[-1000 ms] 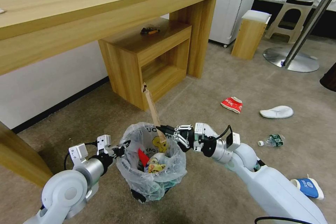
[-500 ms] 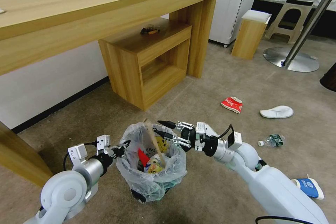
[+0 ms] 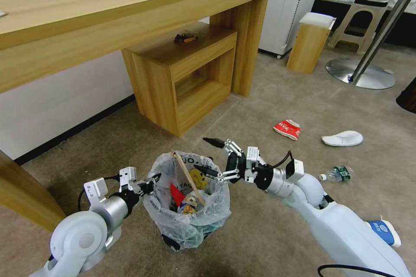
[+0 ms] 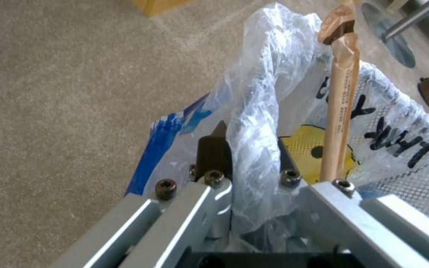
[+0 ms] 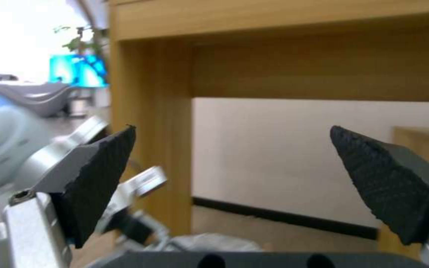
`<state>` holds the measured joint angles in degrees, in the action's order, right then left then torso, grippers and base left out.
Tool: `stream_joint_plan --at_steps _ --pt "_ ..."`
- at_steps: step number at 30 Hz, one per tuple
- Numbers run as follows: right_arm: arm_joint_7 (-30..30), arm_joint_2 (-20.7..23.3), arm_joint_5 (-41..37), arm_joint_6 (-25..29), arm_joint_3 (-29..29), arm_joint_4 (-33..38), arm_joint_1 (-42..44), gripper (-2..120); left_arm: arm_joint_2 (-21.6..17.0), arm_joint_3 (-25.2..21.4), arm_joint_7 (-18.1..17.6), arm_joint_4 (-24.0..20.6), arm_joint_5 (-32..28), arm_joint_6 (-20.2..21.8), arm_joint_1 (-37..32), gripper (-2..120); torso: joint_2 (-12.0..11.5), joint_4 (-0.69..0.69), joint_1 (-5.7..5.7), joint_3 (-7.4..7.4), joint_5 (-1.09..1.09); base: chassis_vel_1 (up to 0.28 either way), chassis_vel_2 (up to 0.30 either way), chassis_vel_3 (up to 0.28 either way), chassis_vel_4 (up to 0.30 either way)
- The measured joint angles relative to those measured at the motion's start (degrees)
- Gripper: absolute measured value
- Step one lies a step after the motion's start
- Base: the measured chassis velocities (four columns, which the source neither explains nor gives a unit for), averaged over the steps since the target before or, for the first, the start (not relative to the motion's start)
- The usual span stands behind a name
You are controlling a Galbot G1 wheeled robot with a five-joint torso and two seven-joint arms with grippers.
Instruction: Pick up the trash bin and place the garbage on the floor into it.
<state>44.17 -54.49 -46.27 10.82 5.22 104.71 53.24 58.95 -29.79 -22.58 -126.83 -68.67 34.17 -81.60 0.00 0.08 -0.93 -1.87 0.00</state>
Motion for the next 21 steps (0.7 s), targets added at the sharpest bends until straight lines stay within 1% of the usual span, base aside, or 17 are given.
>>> stream_joint_plan --at_steps 1,2,5,6,7,9,10,12,13,14,15,16,17,18,19,21 --pt "-1.70 0.08 -0.74 -0.27 0.75 0.35 0.02 100 -0.01 0.00 -0.17 -0.09 0.10 -0.02 -0.02 3 0.00 0.00 0.00 0.00 0.00 0.000 0.000 0.000 0.000" --pt "-1.70 0.08 -0.74 -0.27 0.75 0.35 0.02 100 -0.01 0.00 -0.17 -0.09 0.10 -0.02 -0.02 3 0.00 0.00 0.00 0.00 0.00 0.000 0.000 0.000 0.000" --pt "-8.08 0.60 -2.88 -0.52 2.92 1.40 0.29 100 -0.02 -0.10 -0.33 -0.33 0.15 -0.07 -0.21 3 0.00 0.00 0.00 0.00 0.00 0.000 0.000 0.000 0.000" --pt "-8.08 0.60 -2.88 -0.52 2.92 1.40 0.29 100 -0.02 -0.10 -0.33 -0.33 0.15 -0.07 -0.21 3 0.00 0.00 0.00 0.00 0.00 0.000 0.000 0.000 0.000" --pt "-9.45 0.79 -3.04 -0.52 3.62 1.52 0.37 100 -0.02 -0.16 -0.34 -0.38 0.15 -0.08 -0.26 3 0.00 0.00 0.00 0.00 0.00 0.000 0.000 0.000 0.000" --pt "-14.18 1.58 -2.72 -0.75 5.43 1.74 0.75 100 -0.02 -0.36 -0.36 -0.45 0.16 -0.18 -0.41 3 0.00 0.00 0.00 0.00 0.00 0.000 0.000 0.000 0.000" --pt "-14.18 1.58 -2.72 -0.75 5.43 1.74 0.75 100 -0.02 -0.36 -0.36 -0.45 0.16 -0.18 -0.41 3 0.00 0.00 0.00 0.00 0.00 0.000 0.000 0.000 0.000" --pt "-17.89 2.14 -1.99 -1.27 6.47 1.78 1.24 100 -0.02 -0.44 -0.38 -0.55 0.16 -0.18 -0.47 3 0.00 0.00 0.00 0.00 0.00 0.000 0.000 0.000 0.000" --pt "-20.81 2.41 -0.88 -1.40 7.10 1.63 1.63 100 -0.01 -0.51 -0.39 -0.66 0.15 -0.19 -0.50 3 0.00 0.01 0.00 0.00 0.00 0.000 0.000 0.000 0.000" --pt "-20.81 2.41 -0.88 -1.40 7.10 1.63 1.63 100 -0.01 -0.51 -0.39 -0.66 0.15 -0.19 -0.50 3 0.00 0.01 0.00 0.00 0.00 0.000 0.000 0.000 0.000" --pt "-23.13 2.56 0.24 -1.37 7.48 1.21 1.86 100 0.00 -0.58 -0.41 -0.74 0.14 -0.20 -0.53 3 0.00 0.01 0.00 0.00 0.00 0.000 0.000 0.000 0.000" --pt "-26.41 2.67 1.30 -1.02 7.73 0.58 2.14 100 0.00 -0.70 -0.42 -0.88 0.11 -0.20 -0.60 3 0.00 0.00 0.00 0.00 0.00 0.000 0.000 0.000 0.000" --pt "-28.05 2.68 1.63 -0.59 7.86 0.19 2.23 100 0.00 -0.78 -0.42 -0.95 0.09 -0.21 -0.65 3 0.00 0.00 0.00 0.00 -0.01 0.000 0.000 0.000 0.000" --pt "-31.03 2.67 2.28 0.63 8.08 -0.66 2.30 100 -0.03 -0.94 -0.42 -1.09 0.05 -0.21 -0.74 3 0.00 0.00 0.00 0.00 -0.01 0.000 0.000 0.000 0.000" --pt "-31.03 2.67 2.28 0.63 8.08 -0.66 2.30 100 -0.03 -0.94 -0.42 -1.09 0.05 -0.21 -0.74 3 0.00 0.00 0.00 0.00 -0.01 0.000 0.000 0.000 0.000" --pt "-35.04 2.59 2.92 2.34 8.70 -2.07 2.36 100 -0.08 -1.24 -0.42 -1.22 -0.08 -0.24 -0.87 3 0.00 0.00 0.00 0.00 0.00 0.000 0.000 0.000 0.000"
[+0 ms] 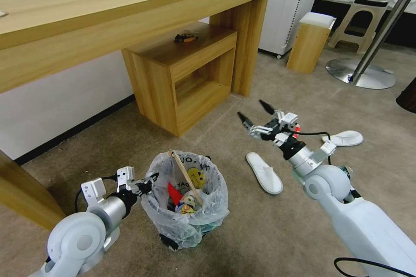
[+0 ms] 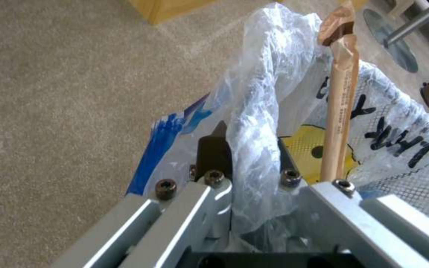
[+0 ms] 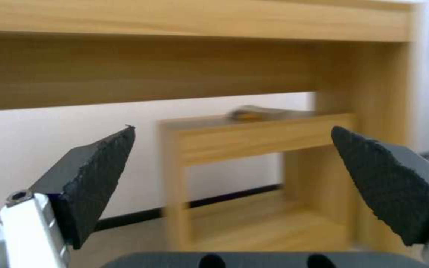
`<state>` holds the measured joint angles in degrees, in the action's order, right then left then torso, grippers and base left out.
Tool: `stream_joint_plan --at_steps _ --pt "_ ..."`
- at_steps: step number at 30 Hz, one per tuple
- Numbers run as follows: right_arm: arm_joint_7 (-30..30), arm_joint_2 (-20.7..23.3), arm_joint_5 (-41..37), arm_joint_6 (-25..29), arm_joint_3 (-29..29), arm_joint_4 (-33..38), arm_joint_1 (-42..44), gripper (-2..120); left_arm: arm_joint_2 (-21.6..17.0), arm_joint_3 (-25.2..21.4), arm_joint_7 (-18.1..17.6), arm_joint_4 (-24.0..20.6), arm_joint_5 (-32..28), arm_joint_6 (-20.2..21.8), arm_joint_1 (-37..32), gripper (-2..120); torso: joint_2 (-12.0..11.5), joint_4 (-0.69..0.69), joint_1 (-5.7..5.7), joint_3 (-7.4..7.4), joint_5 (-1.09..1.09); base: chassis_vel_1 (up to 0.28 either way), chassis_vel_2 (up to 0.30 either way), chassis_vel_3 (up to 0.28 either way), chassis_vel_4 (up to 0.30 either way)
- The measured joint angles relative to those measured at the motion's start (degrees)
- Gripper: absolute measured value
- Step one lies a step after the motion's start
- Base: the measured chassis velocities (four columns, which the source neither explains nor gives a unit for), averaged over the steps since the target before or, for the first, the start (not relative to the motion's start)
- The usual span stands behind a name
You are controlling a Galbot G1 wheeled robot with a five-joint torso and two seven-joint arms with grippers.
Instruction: Pick up the trash bin and place the garbage on the floor into it.
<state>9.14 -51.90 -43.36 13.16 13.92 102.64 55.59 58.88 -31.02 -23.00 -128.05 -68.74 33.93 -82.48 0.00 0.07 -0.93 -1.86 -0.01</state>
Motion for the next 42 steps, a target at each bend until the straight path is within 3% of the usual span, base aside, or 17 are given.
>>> stream_joint_plan --at_steps 7,16,28,42 --pt "-7.98 -0.48 1.68 3.47 3.01 -3.67 1.85 100 -0.10 -0.99 0.00 -0.13 -0.40 -0.24 -0.19 3 0.00 0.00 0.00 0.00 0.00 0.000 0.000 0.000 0.000" --pt "-8.02 -1.09 4.15 5.49 8.75 -3.88 7.31 100 -0.34 -1.65 0.00 -0.52 -0.68 -0.47 -0.56 3 0.00 0.01 0.00 0.00 0.00 0.000 0.000 0.000 0.000" --pt "-17.99 -2.05 11.57 -1.10 18.80 4.76 16.50 100 -0.16 -4.82 0.00 -1.17 -0.21 -1.19 -0.73 3 0.00 0.02 0.00 0.01 0.01 0.000 0.000 0.000 0.000" --pt "-20.04 -5.41 14.24 0.12 23.75 5.23 22.09 100 0.46 -6.53 -0.14 -1.52 0.21 -1.48 -0.54 3 0.00 0.01 0.00 0.01 0.01 0.000 0.000 0.000 0.000"
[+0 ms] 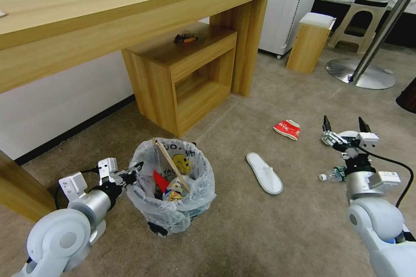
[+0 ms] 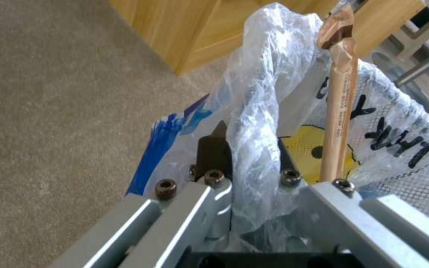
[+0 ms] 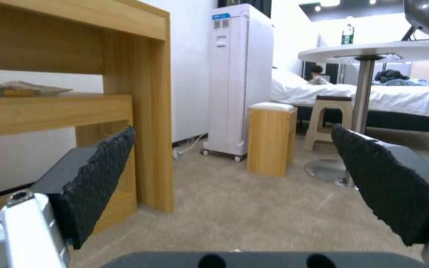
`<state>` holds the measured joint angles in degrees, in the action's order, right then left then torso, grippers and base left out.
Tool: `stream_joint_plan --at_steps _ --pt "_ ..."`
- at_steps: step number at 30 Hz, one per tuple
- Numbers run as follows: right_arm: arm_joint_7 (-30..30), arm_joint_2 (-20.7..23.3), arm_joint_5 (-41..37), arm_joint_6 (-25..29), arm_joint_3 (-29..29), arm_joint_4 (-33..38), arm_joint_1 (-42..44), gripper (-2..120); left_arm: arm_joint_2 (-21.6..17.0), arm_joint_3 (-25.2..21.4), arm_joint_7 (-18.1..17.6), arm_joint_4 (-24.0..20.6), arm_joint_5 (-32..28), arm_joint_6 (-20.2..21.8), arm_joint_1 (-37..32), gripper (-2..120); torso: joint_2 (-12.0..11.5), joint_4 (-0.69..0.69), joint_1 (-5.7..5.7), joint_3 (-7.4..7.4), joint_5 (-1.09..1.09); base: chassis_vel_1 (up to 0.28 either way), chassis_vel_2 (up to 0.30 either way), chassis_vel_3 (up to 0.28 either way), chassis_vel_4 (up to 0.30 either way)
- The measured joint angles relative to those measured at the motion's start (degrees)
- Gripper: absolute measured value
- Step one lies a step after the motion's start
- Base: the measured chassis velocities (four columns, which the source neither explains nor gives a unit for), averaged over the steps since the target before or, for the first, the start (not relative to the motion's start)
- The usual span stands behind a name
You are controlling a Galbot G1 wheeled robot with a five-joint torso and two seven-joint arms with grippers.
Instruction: Pick up the trash bin and place the garbage on the floor into it.
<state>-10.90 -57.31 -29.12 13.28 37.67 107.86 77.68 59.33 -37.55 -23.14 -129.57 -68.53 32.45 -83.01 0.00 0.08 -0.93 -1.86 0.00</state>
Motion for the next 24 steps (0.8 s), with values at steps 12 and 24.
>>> stream_joint_plan --at_steps 12,24 --pt "0.43 -0.41 0.32 0.39 -1.27 -0.17 -0.61 100 0.23 0.45 0.37 0.30 0.81 -0.13 -0.37 3 0.00 -0.01 0.00 0.00 0.00 0.000 0.000 0.000 0.000" --pt "0.61 -0.41 0.15 0.29 -1.94 -0.15 -1.13 100 0.20 0.83 0.43 0.65 0.87 -0.29 -0.34 3 0.00 0.00 0.00 -0.01 0.00 -0.020 -0.021 -0.020 -0.016"
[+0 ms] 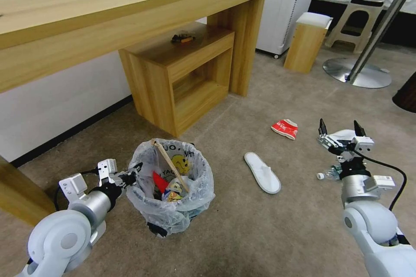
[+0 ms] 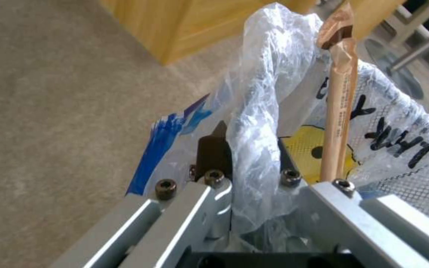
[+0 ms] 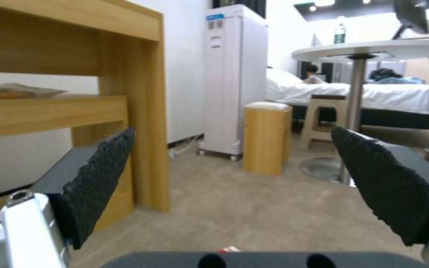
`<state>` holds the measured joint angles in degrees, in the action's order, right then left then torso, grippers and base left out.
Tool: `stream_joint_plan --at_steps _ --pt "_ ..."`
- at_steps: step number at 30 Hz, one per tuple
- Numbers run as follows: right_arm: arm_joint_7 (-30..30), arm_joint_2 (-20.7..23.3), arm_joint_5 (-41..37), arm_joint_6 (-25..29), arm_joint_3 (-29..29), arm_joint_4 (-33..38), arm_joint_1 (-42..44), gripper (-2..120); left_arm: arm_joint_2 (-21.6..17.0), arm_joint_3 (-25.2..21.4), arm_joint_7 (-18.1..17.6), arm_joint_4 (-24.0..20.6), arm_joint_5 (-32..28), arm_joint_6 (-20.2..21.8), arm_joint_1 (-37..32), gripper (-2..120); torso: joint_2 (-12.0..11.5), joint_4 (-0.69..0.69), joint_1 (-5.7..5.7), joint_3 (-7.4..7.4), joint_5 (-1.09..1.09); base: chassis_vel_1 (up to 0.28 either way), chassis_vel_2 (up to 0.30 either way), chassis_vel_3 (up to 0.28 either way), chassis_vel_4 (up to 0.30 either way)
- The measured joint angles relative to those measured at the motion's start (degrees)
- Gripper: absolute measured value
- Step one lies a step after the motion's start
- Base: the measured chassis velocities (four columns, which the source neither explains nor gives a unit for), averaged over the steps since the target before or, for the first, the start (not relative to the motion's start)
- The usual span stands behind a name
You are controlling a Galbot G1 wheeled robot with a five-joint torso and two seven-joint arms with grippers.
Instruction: Pick up the trash bin and place the garbage on the floor into it.
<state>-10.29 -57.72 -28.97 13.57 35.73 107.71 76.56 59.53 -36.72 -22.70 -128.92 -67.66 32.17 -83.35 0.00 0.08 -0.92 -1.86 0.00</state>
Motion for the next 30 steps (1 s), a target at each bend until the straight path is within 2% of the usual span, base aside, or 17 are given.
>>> stream_joint_plan --at_steps 9,12,15,19,30 --pt "0.07 -0.03 -0.11 -0.07 -0.10 0.00 -0.16 100 0.00 0.17 0.18 0.19 0.44 -0.05 -0.07 3 0.00 0.03 0.00 0.00 0.00 -0.083 -0.077 -0.064 -0.068" --pt "0.07 -0.03 -0.14 -0.11 -0.10 0.00 -0.19 100 0.00 0.18 0.23 0.21 0.48 -0.06 -0.07 3 0.00 0.04 0.00 0.00 -0.01 0.000 0.000 0.000 0.000" --pt "0.08 -0.05 -0.21 -0.17 -0.16 0.07 -0.30 100 0.02 0.26 0.26 0.25 0.62 -0.16 -0.15 3 0.00 -0.03 0.00 0.00 0.00 0.000 0.000 0.000 0.000" --pt "0.03 -0.09 -0.40 -0.26 -0.17 0.30 -0.28 100 -0.01 0.27 0.29 0.25 0.63 -0.22 -0.17 3 0.00 0.01 0.00 0.00 0.00 0.000 0.000 0.000 0.000" --pt "-0.16 -0.19 -1.58 -0.42 -0.19 0.75 -0.31 100 -0.10 0.19 0.29 -0.10 0.60 -0.30 -0.41 3 0.00 0.00 0.00 0.00 0.00 0.000 0.000 0.000 0.000"
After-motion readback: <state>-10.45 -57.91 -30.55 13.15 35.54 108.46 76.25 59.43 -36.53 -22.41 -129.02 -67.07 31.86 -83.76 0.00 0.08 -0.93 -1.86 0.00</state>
